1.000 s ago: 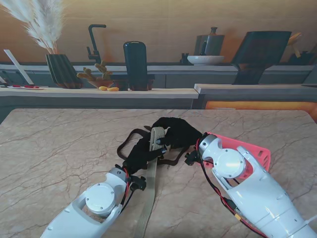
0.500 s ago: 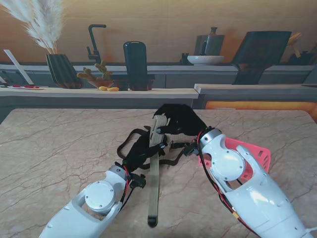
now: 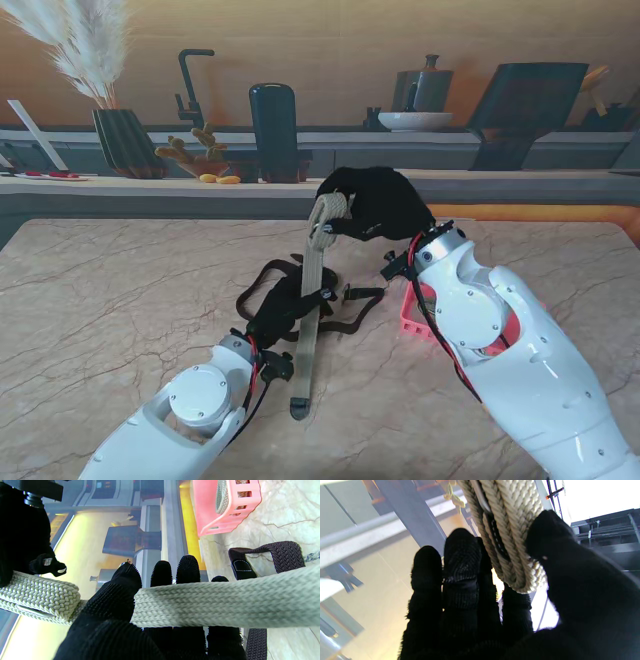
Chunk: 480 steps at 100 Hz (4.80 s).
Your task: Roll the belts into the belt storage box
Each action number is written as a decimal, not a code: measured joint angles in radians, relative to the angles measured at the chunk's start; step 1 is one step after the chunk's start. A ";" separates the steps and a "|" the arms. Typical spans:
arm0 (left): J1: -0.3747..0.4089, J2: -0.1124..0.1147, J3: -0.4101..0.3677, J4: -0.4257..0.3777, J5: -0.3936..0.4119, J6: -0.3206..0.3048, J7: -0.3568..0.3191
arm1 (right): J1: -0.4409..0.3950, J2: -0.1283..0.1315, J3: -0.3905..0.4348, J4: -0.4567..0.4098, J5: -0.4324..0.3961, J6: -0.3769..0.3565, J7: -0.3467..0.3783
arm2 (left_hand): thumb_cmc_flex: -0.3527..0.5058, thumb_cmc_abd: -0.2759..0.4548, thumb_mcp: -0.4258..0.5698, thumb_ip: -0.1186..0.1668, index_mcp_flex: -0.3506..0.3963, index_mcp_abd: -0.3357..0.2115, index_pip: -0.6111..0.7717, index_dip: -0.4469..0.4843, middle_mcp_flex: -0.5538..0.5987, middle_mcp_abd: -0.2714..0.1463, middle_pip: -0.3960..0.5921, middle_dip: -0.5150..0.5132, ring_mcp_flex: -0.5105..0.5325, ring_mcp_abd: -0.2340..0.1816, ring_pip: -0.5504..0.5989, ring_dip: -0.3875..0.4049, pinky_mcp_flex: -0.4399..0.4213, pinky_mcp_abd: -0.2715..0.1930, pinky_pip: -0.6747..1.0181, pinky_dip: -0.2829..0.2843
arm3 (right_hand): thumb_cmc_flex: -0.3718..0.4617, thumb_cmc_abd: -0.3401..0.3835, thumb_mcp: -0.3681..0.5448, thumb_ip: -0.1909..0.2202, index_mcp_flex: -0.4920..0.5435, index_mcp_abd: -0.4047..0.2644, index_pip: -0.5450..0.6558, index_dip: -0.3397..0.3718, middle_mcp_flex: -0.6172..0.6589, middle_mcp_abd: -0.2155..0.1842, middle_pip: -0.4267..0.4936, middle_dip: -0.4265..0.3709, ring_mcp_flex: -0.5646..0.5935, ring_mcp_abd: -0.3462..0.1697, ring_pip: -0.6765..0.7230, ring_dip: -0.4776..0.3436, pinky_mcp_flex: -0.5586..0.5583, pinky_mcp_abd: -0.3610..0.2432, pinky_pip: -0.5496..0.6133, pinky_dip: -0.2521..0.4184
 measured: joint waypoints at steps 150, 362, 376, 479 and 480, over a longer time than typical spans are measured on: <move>0.055 -0.005 -0.023 -0.003 -0.107 0.009 0.020 | 0.016 -0.010 -0.224 0.323 -0.199 -0.197 -0.258 | -0.731 -0.184 0.200 0.016 -0.069 0.280 -0.345 -0.225 -0.306 0.063 -0.147 -0.352 -0.195 0.032 -0.323 -0.183 -0.080 0.082 -0.177 -0.085 | 0.032 0.003 0.034 0.000 -0.082 -0.093 0.031 -0.032 -0.140 0.084 -0.081 -0.068 -0.004 -0.009 0.000 0.000 -0.020 -0.011 0.000 -0.003; -0.041 0.011 0.049 0.066 0.307 -0.098 0.068 | -0.164 0.052 -0.019 0.006 -0.100 -0.035 0.138 | -0.004 -0.196 0.091 0.014 -0.061 0.023 0.230 0.300 0.018 0.015 0.006 0.221 0.152 -0.087 0.246 0.349 0.239 -0.035 0.160 0.213 | -0.218 0.266 -0.241 0.167 -0.355 0.218 -0.310 0.303 -0.586 0.184 0.025 -0.037 -0.264 0.034 -0.213 -0.125 -0.161 0.039 -0.105 -0.024; -0.042 0.012 0.050 0.068 0.304 -0.101 0.071 | -0.150 0.055 -0.033 0.018 -0.054 -0.009 0.167 | 0.002 -0.195 0.081 0.014 -0.061 0.023 0.230 0.301 0.018 0.015 0.007 0.221 0.151 -0.086 0.246 0.349 0.237 -0.035 0.165 0.213 | -0.178 0.226 -0.112 0.164 -0.325 0.220 -0.315 0.329 -0.583 0.194 0.082 -0.022 -0.264 0.012 -0.190 -0.116 -0.144 0.027 -0.105 -0.024; -0.045 0.002 0.044 0.072 0.267 -0.117 0.088 | -0.136 0.025 -0.003 0.003 -0.033 -0.035 0.087 | -0.438 -0.235 0.381 0.024 -0.078 0.054 -0.115 -0.077 -0.169 0.014 0.096 -0.123 0.022 -0.063 -0.027 0.115 0.108 0.013 -0.029 0.000 | 0.021 0.001 0.051 -0.012 0.006 0.041 -0.017 0.000 0.000 0.077 -0.008 -0.037 0.079 -0.005 -0.112 -0.051 0.028 -0.002 -0.020 -0.024; -0.045 0.002 0.044 0.072 0.267 -0.117 0.088 | -0.136 0.025 -0.002 0.001 -0.037 -0.038 0.086 | -0.438 -0.235 0.381 0.024 -0.078 0.054 -0.119 -0.077 -0.168 0.014 0.094 -0.124 0.022 -0.062 -0.029 0.115 0.106 0.013 -0.030 0.000 | 0.021 0.001 0.051 -0.012 0.006 0.041 -0.017 0.000 0.000 0.076 -0.008 -0.037 0.079 -0.005 -0.112 -0.051 0.028 -0.004 -0.020 -0.024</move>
